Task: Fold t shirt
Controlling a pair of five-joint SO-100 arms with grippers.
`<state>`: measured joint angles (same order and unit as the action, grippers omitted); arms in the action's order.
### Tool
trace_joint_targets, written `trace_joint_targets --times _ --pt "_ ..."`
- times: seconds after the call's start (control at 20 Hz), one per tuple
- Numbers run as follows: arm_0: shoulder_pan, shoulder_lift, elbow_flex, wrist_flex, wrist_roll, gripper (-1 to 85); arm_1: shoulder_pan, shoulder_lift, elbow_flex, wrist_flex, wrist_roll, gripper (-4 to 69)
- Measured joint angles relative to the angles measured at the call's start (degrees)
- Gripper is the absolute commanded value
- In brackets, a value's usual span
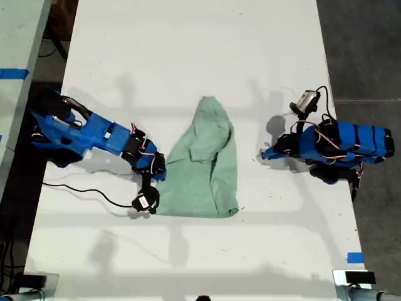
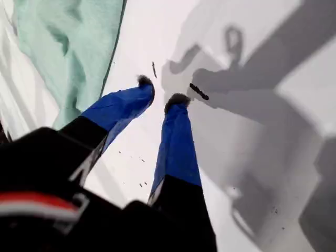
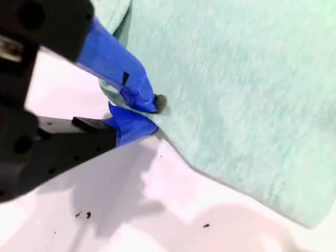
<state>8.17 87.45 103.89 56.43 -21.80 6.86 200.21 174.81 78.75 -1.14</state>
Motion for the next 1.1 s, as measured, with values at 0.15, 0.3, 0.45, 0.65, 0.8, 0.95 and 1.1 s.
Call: trace_joint_targets --times 0.15,0.3,0.45,0.65,0.8,0.95,1.1 --pt "0.00 1.41 -7.82 5.80 0.79 -0.1 0.00 0.00 0.00 0.00 0.00 7.0" --pt "-1.14 1.58 -15.64 7.73 2.99 -0.1 0.00 0.00 0.00 0.00 0.00 7.0" --pt "-4.22 -4.48 -26.81 7.82 5.98 -0.1 0.00 0.00 0.00 0.00 0.00 6.9" --pt "-7.56 -18.02 -40.25 7.73 8.61 0.0 0.00 0.00 0.00 0.00 0.00 6.9" --pt "-8.09 -24.79 -42.01 2.20 10.90 0.3 0.00 0.00 0.00 0.00 0.00 6.9" --pt "-8.09 -27.51 -42.36 -5.45 13.62 1.2 0.00 0.00 0.00 0.00 0.00 6.9" --pt "-8.09 -28.65 -42.80 -10.90 16.26 12.9 0.00 0.00 0.00 0.00 0.00 7.0"
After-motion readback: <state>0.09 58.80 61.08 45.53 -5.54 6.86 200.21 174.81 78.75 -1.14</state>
